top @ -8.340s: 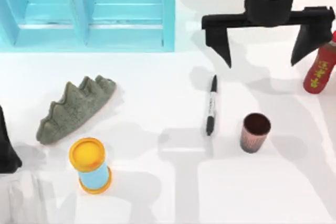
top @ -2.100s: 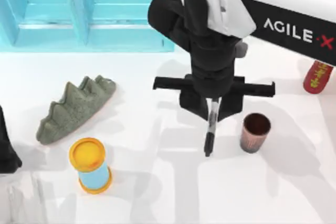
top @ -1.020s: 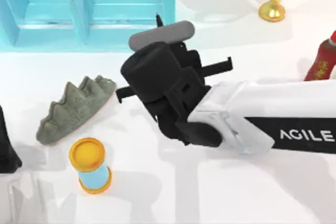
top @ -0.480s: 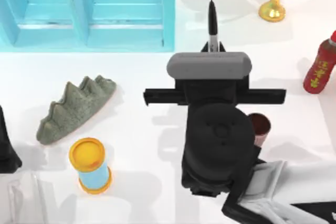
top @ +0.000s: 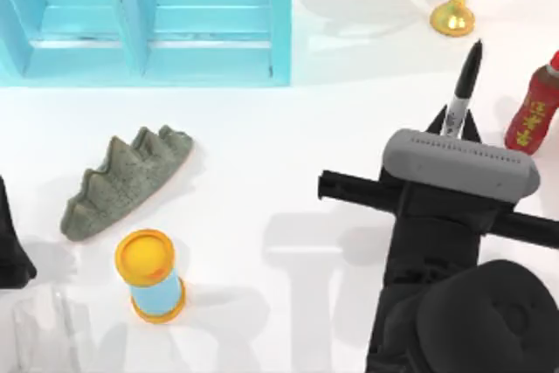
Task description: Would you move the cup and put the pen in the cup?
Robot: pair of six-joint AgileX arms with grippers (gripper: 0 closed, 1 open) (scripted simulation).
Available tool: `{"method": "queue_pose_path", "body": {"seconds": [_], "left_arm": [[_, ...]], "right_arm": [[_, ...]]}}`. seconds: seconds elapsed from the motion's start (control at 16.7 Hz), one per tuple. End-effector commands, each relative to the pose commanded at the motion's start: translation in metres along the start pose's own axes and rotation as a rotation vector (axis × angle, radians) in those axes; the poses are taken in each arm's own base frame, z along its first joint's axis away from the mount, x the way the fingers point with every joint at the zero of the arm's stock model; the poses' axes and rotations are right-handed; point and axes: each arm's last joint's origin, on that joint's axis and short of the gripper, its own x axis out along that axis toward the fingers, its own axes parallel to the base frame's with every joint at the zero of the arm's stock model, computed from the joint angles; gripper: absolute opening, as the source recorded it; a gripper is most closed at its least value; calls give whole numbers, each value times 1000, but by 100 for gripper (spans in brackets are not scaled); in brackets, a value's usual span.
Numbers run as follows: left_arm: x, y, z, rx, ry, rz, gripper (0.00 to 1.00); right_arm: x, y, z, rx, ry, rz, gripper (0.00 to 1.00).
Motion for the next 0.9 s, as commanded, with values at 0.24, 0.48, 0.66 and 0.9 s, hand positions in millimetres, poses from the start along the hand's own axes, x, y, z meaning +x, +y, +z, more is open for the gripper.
{"method": "queue_pose_path", "body": {"seconds": [0.24,0.48,0.66,0.9], "left_arm": [[0,0,0,0,0,0,100],[0,0,0,0,0,0,100],[0,0,0,0,0,0,100],[0,0,0,0,0,0,100]], "right_arm": [[-2,-6,0,10,5,-14,0],[-1,-5,-1,9,5,-18,0],[2,-5,-2,6,1,-16,0],[10,-5,-5,7,-3,-17,0]]}}
